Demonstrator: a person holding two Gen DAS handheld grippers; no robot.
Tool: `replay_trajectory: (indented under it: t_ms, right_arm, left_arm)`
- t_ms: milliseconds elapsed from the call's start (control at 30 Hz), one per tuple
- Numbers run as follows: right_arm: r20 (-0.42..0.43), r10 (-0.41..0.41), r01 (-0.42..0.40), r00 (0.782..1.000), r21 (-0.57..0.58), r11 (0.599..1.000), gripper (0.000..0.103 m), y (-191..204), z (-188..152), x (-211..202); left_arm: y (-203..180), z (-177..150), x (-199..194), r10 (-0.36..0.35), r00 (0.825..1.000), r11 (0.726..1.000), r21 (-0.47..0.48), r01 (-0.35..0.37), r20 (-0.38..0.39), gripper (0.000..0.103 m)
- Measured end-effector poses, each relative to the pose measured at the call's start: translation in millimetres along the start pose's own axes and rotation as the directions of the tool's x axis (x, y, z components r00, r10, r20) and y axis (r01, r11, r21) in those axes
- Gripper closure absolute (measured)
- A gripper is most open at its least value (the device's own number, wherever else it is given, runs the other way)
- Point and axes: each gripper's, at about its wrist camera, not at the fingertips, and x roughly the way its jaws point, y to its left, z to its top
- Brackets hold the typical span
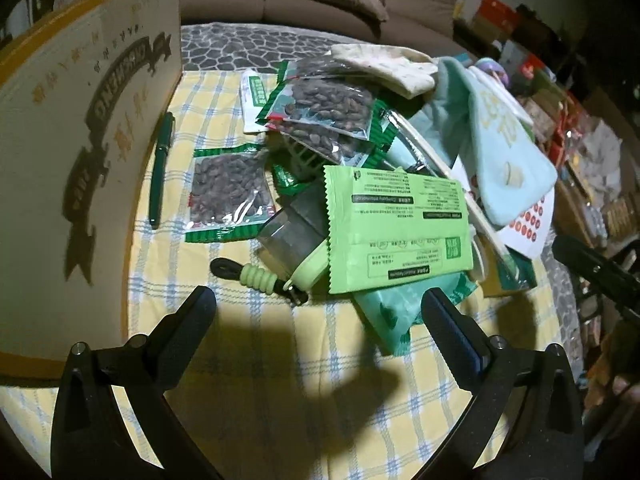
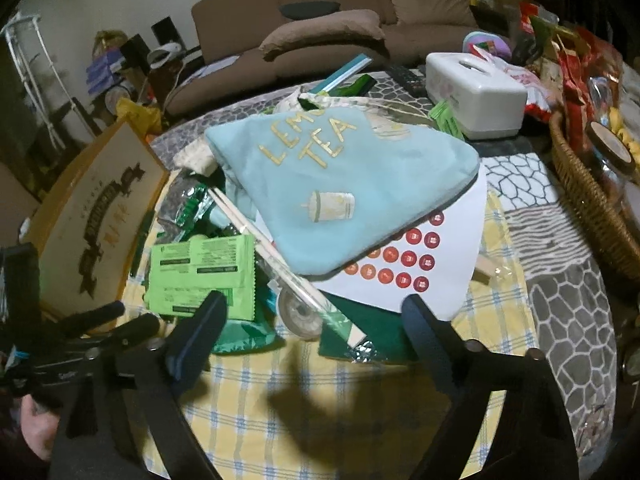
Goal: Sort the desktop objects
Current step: 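Lower the left gripper onto the green snack packet while the right gripper reaches the white chopsticks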
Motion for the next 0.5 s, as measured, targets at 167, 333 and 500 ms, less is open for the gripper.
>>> replay_trajectory:
  t_ms: [167,333,500]
  right_arm:
    - [-0.012,0.0,0.0,1.0,0.028,1.0,0.041,-12,3,3]
    - [-0.021,0.013,-0.012,1.0,0.043,0.999,0.058,-24,4,7]
    - [-0.046,-0.01,0.007,0.999,-0.064,0.998,0.058,-8,-2,21]
  left_arm:
    - [-5,3,7,-0.025,1.0,1.0,0.003,0.025,-0.009,0.007]
    - [-8,7,13,-0.027,0.999,1.0,0.006,0.027,-0.024,0.022]
    - [-3,7,11,-0.028,1.0,1.0,-0.005,0.028,-0.007,0.022]
